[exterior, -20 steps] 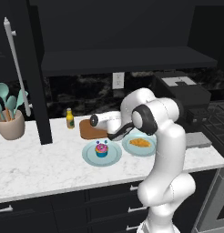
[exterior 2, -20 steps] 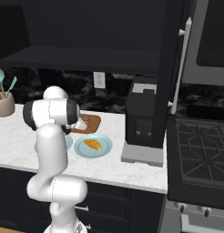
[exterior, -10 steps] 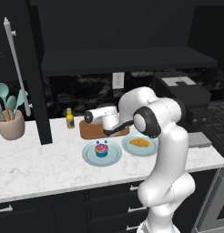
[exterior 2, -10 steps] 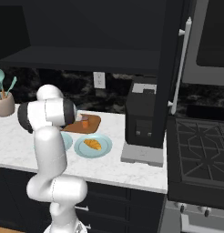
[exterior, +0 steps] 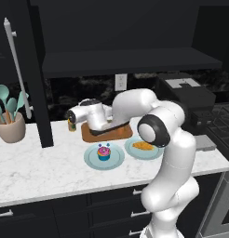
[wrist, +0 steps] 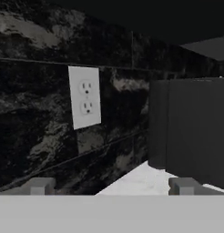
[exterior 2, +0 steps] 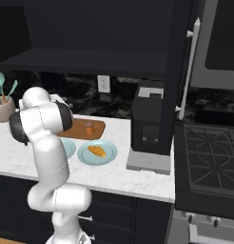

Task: From the different types of pastries on the counter, select a croissant and place it on the cutting board. Then retrieve a jar of jam from the cabinet and place it alongside the croissant on the cutting board.

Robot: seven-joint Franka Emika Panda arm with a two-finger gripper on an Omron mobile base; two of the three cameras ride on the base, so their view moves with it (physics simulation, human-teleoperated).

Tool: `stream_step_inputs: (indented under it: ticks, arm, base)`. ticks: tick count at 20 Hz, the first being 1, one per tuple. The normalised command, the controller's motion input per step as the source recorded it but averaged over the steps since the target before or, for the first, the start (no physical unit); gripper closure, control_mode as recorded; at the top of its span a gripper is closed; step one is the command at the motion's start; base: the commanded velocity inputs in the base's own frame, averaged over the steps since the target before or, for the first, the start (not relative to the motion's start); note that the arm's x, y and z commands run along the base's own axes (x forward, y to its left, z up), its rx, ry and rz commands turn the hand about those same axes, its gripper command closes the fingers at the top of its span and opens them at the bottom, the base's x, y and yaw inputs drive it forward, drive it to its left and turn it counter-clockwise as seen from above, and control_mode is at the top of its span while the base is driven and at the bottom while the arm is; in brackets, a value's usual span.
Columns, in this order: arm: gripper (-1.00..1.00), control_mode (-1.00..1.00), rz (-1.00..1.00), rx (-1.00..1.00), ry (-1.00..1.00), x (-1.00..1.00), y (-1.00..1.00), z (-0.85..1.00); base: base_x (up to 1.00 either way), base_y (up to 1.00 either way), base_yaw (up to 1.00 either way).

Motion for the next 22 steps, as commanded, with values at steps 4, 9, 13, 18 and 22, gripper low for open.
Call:
stream_step_inputs:
  ticks: [4, 9, 13, 18, 22]
  arm:
    - [-1.0, -1.0, -0.34, 0.01, 0.8, -0.17, -0.48, 0.17]
    - [-1.0, -1.0, -0.28, 0.01, 0.86, -0.1, -0.25, 0.39]
    - [-1.0, -1.0, -0.09, 0.01, 0.42, 0.03, -0.06, 0.2]
    - [-1.0, -1.0, 0.01, 0.01, 0.0, -0.3, -0.03, -0.17]
    - [-1.0, -1.0, 0.08, 0.02, 0.0, -0.73, 0.0, -0.02]
  base:
    - [0.0, 0.0, 0.0]
    - [0.0, 0.0, 0.0]
    - [0.0, 0.0, 0.0]
    - [0.0, 0.0, 0.0]
    - [0.0, 0.0, 0.0]
